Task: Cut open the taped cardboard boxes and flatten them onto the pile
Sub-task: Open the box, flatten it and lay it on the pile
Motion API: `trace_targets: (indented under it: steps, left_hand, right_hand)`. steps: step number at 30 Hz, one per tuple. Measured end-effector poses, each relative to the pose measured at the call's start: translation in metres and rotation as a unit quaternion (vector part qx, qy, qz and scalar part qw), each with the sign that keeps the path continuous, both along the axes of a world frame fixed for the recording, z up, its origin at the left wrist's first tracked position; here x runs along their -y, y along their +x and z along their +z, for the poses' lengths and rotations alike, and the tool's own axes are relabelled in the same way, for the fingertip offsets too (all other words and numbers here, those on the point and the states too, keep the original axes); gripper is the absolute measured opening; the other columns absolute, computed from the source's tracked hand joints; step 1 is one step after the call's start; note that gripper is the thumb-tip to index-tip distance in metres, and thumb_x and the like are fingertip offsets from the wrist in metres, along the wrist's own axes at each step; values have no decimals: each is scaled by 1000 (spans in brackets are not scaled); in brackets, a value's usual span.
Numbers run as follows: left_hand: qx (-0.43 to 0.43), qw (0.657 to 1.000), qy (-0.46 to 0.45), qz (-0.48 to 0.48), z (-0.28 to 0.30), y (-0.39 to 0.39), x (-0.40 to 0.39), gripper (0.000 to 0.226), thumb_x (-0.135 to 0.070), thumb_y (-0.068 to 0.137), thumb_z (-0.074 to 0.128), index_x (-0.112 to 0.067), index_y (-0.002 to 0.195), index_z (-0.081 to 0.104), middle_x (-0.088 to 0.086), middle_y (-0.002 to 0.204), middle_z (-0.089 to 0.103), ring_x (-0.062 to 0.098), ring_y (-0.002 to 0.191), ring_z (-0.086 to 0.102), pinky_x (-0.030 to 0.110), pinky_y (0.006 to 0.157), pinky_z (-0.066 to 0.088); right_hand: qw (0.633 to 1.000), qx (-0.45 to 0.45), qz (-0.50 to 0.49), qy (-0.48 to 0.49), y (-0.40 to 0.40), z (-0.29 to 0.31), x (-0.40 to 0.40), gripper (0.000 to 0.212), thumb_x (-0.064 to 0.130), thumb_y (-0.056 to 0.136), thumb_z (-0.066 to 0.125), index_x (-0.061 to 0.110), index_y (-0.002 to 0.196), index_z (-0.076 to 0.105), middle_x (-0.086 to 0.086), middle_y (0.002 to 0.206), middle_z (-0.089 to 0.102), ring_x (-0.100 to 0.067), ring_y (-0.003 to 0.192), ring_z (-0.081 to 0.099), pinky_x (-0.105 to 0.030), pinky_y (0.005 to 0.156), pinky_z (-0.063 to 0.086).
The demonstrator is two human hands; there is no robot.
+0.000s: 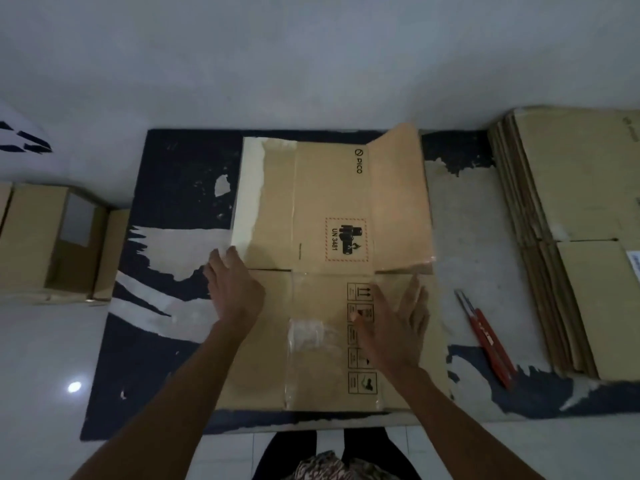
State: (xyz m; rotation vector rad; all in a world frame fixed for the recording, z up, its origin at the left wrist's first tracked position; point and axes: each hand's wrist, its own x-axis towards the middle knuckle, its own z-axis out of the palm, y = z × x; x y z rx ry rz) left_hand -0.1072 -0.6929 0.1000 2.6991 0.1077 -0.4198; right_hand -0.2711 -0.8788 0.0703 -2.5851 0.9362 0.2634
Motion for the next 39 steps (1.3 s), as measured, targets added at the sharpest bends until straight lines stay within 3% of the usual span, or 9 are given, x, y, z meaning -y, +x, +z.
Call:
trace_targets:
  steps: [4, 9, 16, 22, 28, 31, 34, 36, 39]
  left_hand:
    - [86, 984, -10, -157, -21, -65, 3, 58, -9, 93, 50, -1, 148, 34, 23, 160, 22, 40, 149, 16, 47, 121, 12]
    - [36, 963, 3, -269, -60, -112, 6, 67, -43, 101, 28, -10, 157, 12, 13, 165, 6, 33, 152, 6, 50, 123, 8]
    - [67, 958, 56, -272, -74, -122, 5, 66, -43, 103, 23, -9, 159, 11, 14, 166, 2, 31, 153, -1, 50, 123, 4]
    - [67, 972, 59, -217, -76, -138, 15, 65, -39, 102, 22, -10, 159, 8, 13, 166, 2, 31, 153, -2, 53, 122, 1]
    - [58, 972, 57, -219, -77, -137, 17, 66, -43, 102, 13, -9, 159, 6, 13, 166, -3, 32, 153, -6, 53, 122, 0]
    - [54, 966, 53, -247, -71, -129, 11, 68, -44, 99, 29, -7, 155, 23, 18, 163, 19, 37, 150, 14, 55, 119, 14]
    - [71, 958, 30, -276, -59, -90, 9, 51, -42, 87, 43, -12, 128, 48, 15, 136, 51, 33, 122, 46, 51, 97, 40]
    - [94, 961, -8, -261, -59, -52, 17, 53, -38, 90, 42, -14, 137, 43, 11, 146, 41, 34, 133, 36, 53, 105, 30]
    - [101, 946, -6, -309, -76, -14, 27, 64, -41, 100, 29, -17, 158, 15, 2, 166, 11, 31, 153, 2, 58, 121, 7]
  right_hand:
    - [997, -69, 11, 15, -9, -13, -1, 73, 69, 93, 33, 50, 153, -4, -17, 158, -31, -37, 145, -29, -56, 119, -6]
    - [998, -62, 30, 9, -10, -11, -8, 74, 65, 95, 31, 45, 153, -11, -15, 158, -31, -35, 145, -29, -57, 119, -6]
    - [996, -17, 49, -76, -47, -31, -36, 75, 67, 95, 22, 27, 158, 14, -18, 164, 0, -40, 151, 0, -62, 118, 9]
    - [994, -5, 59, -88, -46, -37, -36, 76, 65, 93, 25, 25, 158, 17, -20, 164, -1, -40, 151, -4, -64, 117, 6]
    - [996, -51, -37, -71, -15, -39, -49, 71, 67, 90, 26, 27, 148, 32, -21, 163, 6, -43, 150, -3, -74, 110, 6]
    - [994, -60, 7, -91, -15, -43, -47, 71, 66, 93, 19, 37, 157, 9, -7, 165, -10, -43, 149, -12, -77, 108, 2]
    - [993, -52, 10, -103, -15, -42, -47, 68, 65, 94, 19, 42, 156, 4, -1, 166, -11, -44, 148, -12, -79, 106, 3]
    - [993, -51, 8, -102, -13, -41, -48, 66, 65, 94, 15, 43, 156, 4, -1, 166, -10, -45, 148, -11, -79, 106, 4]
    - [994, -42, 8, -104, -12, -43, -47, 66, 64, 94, 19, 42, 155, 10, -4, 166, -3, -47, 148, -6, -79, 105, 5]
